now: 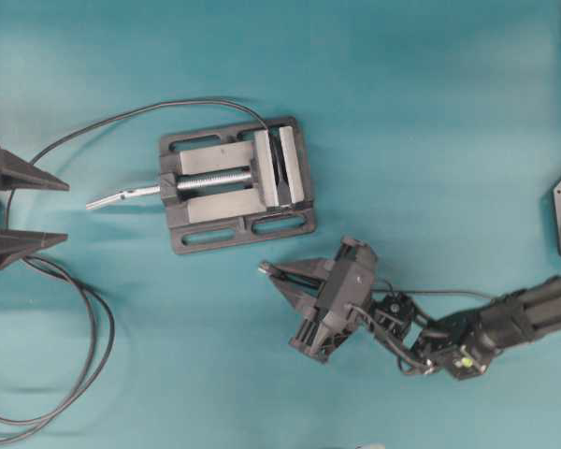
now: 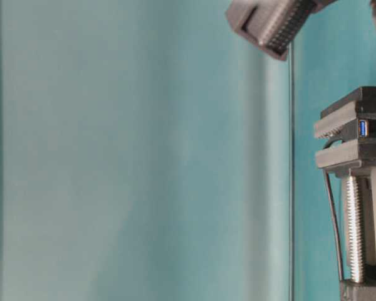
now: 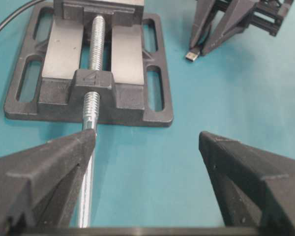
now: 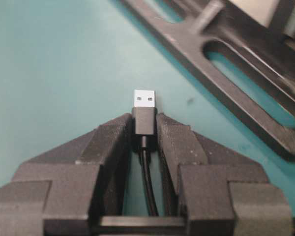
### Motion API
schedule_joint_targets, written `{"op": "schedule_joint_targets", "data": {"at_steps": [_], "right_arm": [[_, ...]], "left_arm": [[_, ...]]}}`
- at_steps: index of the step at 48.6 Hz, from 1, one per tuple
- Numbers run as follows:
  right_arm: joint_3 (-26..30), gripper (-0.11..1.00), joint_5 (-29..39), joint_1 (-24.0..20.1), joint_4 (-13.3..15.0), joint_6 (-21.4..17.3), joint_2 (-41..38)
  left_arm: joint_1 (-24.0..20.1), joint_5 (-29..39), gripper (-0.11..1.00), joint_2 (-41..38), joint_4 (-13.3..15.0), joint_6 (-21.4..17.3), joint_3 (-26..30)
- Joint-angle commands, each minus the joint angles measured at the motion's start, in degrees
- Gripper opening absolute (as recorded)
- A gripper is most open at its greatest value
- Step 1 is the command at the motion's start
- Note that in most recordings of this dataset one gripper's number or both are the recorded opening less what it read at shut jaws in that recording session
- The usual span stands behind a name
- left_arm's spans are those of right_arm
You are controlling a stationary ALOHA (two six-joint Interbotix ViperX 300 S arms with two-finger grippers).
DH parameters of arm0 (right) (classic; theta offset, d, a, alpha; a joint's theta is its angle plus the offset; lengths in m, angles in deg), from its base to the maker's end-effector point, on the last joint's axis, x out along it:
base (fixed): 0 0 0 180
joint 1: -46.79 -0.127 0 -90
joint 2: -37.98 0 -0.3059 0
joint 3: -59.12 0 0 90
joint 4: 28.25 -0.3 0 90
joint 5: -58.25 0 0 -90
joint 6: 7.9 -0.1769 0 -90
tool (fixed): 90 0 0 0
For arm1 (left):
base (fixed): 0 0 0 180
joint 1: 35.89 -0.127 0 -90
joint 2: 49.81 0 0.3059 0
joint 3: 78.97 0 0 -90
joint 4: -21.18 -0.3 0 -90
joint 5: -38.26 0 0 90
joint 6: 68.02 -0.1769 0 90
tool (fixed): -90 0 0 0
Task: Insert the USB cable into the fixed female connector.
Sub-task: 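Carry the USB plug with the right gripper to the connector in the vise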
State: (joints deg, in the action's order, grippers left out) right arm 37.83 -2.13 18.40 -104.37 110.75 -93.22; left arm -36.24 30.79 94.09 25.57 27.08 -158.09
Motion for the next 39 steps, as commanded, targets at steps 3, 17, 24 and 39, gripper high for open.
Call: {"op": "schedule_joint_targets", "data": {"at_steps": [3,17,24,39], "right_arm": [[4.22,0.21,-4.22,-0.97,-7.91,3.52,-1.05],[11.51,0.21,-13.54,-1.93,-17.4,8.96,-4.13],[14.15,0.21,-16.61,-2.11,-20.57,10.02,-5.27],[18.63,0.21,-22.32,-2.64,-27.25,11.07,-6.06]], "left_arm": [[-0.18,-0.53,0.99,-0.35,-0.09,0.53,0.79],[-0.18,-0.44,0.99,-0.35,-0.18,0.53,0.79],[-0.18,-0.44,0.99,-0.35,-0.09,0.53,0.7],[-0.18,-0.44,0.99,-0.35,-0.09,0.53,0.79]]}}
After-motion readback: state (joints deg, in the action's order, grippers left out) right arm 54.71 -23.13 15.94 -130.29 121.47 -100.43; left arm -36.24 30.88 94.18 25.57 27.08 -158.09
